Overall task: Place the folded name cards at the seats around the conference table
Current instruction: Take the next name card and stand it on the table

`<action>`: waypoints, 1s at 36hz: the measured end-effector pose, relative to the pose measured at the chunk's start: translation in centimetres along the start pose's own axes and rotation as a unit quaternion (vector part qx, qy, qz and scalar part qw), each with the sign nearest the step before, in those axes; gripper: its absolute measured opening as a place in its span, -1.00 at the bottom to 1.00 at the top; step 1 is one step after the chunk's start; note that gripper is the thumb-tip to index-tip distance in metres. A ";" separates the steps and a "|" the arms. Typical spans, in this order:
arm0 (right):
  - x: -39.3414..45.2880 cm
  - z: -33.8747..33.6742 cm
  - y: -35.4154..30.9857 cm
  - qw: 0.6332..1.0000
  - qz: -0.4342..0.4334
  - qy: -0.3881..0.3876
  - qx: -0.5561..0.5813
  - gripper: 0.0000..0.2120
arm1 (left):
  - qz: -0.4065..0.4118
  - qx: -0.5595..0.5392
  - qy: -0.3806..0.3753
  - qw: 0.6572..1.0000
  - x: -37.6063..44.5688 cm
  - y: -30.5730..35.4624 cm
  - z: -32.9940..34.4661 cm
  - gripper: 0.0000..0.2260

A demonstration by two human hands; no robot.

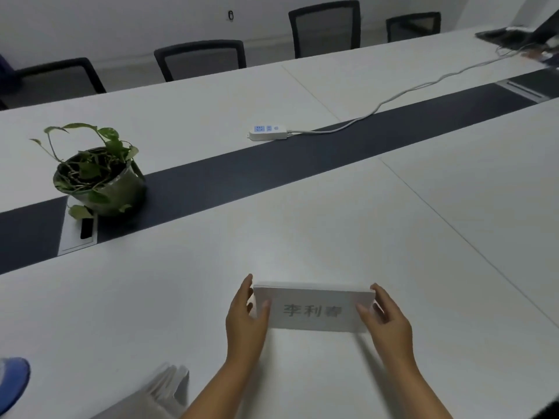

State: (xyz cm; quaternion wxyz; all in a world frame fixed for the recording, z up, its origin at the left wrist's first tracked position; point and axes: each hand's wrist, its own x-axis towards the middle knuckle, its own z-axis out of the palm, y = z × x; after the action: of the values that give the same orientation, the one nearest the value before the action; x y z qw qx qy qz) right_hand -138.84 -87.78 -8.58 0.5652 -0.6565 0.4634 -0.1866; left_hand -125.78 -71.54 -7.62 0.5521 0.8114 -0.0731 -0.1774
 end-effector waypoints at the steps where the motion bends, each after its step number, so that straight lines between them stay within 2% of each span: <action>1: 0.1 0.0 0.1 1.000 -0.003 0.008 0.004 -0.57 | 0.003 -0.011 0.011 1.000 0.0 0.1 -0.1 -0.57; 5: 0.9 -0.3 -0.2 0.999 0.006 0.018 0.046 -0.69 | 0.002 -0.016 0.032 0.999 0.5 0.6 -0.7 -0.71; 13: 4.7 -0.6 -1.6 0.999 -0.012 0.031 0.037 -0.71 | 0.022 -0.005 0.024 0.999 2.2 0.2 0.4 -0.84; 21: 9.5 -0.2 -2.6 0.997 -0.051 0.033 -0.037 -0.70 | 0.042 -0.024 0.004 0.999 3.4 0.7 2.6 -0.84; 29: 10.7 0.0 -3.4 0.998 -0.047 -0.020 0.030 -0.57 | 0.061 -0.004 0.006 0.998 3.7 1.4 3.3 -0.76; 36: 10.1 0.3 -2.9 0.997 -0.052 -0.047 0.040 -0.52 | 0.043 -0.018 0.018 0.999 4.0 1.5 2.6 -0.83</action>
State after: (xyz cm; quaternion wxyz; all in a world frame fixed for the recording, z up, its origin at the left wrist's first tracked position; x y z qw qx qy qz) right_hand -132.45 -96.07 -8.85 0.6018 -0.6647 0.3936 -0.2029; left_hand -122.91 -75.65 -7.95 0.5747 0.8008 -0.0948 -0.1397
